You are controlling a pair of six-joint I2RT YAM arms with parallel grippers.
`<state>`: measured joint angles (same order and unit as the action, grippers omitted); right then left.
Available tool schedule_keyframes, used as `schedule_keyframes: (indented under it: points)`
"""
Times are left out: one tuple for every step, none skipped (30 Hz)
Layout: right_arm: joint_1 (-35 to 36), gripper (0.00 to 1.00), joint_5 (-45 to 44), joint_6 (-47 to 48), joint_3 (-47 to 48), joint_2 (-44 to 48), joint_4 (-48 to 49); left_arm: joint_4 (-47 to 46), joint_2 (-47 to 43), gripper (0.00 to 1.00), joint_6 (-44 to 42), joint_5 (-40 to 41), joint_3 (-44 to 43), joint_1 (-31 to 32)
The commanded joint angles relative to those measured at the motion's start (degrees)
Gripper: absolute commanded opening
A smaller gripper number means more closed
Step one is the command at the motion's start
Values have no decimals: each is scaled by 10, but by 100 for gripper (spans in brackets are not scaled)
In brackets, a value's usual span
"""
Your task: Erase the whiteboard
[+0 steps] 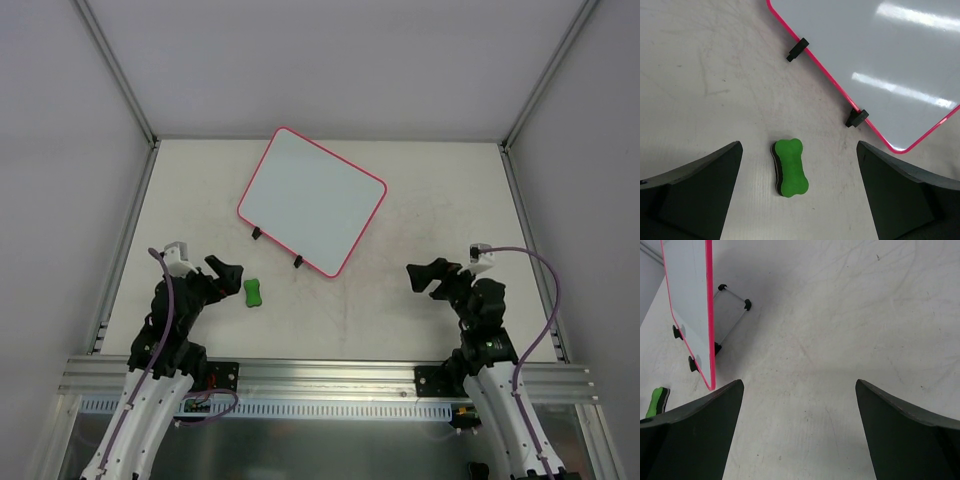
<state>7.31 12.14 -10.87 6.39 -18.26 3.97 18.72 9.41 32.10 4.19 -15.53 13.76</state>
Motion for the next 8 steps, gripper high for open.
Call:
schedule_keyframes:
  points:
    - [-2,99,-25,3,-3,14,11,-25,10,99,-5,10,1,-6]
    - [-2,99,-25,2,-5,16,11,-25,17,99,-5,12,-1,-6]
    - [-2,99,-22,3,-6,17,11,-25,22,99,-7,13,-2,-6]
    - [-2,99,-20,2,-6,17,10,-25,25,99,-8,14,-4,-7]
    - [-2,99,-17,2,-5,17,10,-27,30,99,-8,15,-6,-7]
    - [-2,99,-5,5,-2,15,10,-26,32,99,-9,15,-6,-6]
    - [-2,98,27,17,0,14,11,-26,33,99,-10,15,-7,-7]
    - [-1,99,31,20,0,12,11,-27,35,99,-10,15,-7,-6]
